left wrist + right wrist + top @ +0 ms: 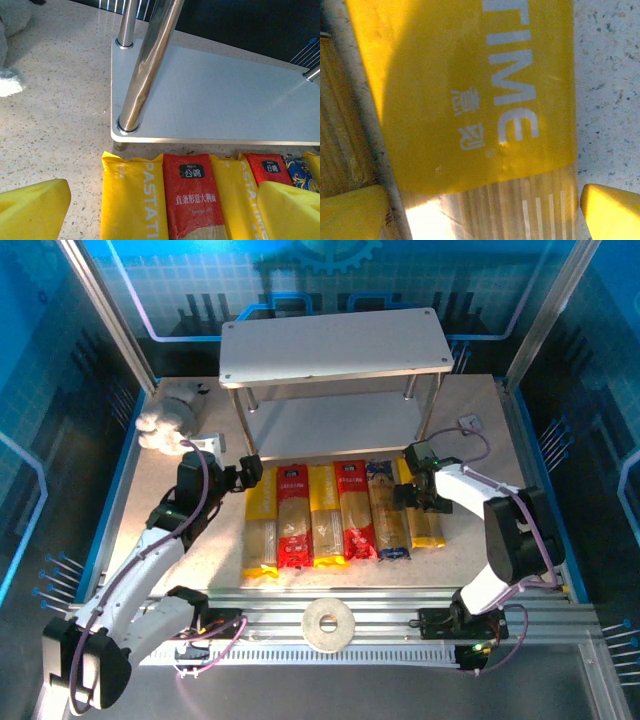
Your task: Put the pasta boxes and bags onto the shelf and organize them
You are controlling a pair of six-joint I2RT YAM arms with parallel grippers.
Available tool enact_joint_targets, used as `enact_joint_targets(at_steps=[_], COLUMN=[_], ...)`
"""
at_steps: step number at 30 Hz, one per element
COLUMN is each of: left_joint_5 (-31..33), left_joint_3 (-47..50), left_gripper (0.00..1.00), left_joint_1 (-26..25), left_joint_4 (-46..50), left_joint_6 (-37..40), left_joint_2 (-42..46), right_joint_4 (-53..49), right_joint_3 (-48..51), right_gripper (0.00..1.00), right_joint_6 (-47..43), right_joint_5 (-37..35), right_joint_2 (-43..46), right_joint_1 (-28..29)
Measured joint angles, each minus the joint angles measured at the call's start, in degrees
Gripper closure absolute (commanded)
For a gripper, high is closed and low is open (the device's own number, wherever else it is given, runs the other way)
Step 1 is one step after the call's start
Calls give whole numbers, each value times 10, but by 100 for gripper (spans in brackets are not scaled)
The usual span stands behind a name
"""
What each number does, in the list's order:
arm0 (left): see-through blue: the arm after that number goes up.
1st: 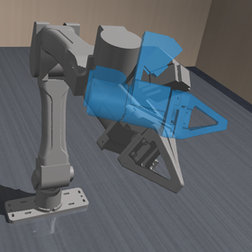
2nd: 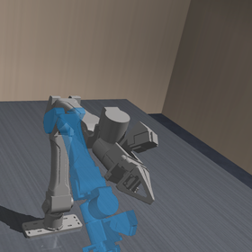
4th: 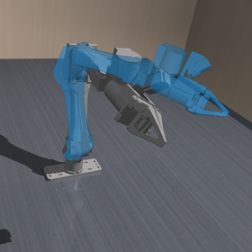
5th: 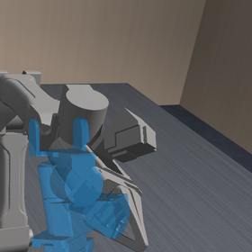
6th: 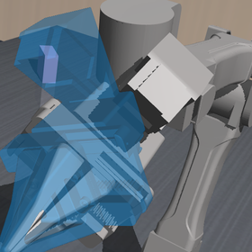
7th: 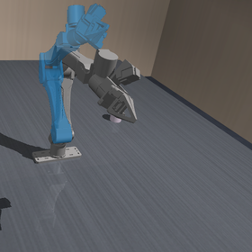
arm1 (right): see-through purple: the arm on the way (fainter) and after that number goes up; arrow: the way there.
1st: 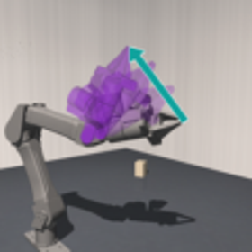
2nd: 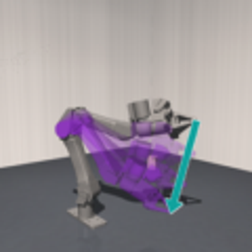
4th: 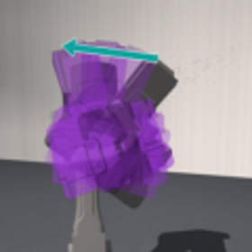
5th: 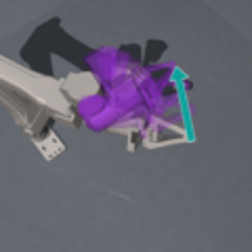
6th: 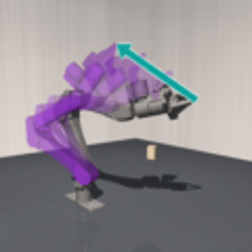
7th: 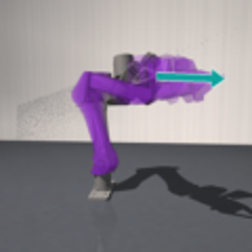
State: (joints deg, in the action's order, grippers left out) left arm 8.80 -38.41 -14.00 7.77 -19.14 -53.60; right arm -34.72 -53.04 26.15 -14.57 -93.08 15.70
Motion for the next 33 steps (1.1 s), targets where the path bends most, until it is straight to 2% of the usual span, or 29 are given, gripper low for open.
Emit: enact_joint_targets(at_steps=[5,8,13,18,25,29,33], left_joint_5=[4,4,4,5,8,8,8], left_joint_3=[0,0,0,0,0,0,0], left_gripper=[3,3,4,4,4,5,5], left_joint_1=[0,0,0,0,0,0,0], left_joint_4=[0,0,0,0,1,1,1], left_joint_6=[0,0,0,1,2,2,2], left_joint_2=[0,0,0,1,12,13,13], right_joint_4=[-7,-9,-11,-22,-28,-50,-95], right_joint_3=[-5,-6,-16,-30,-29,-19,-18], right_gripper=[0,6,30,65,100,100,100], right_joint_6=[9,9,2,-9,-6,-9,-12], right_joint_5=[0,6,41,63,52,40,24], right_joint_2=[-9,-11,-27,-36,3,34,101], right_joint_1=[-14,-21,-31,-34,-22,6,30])
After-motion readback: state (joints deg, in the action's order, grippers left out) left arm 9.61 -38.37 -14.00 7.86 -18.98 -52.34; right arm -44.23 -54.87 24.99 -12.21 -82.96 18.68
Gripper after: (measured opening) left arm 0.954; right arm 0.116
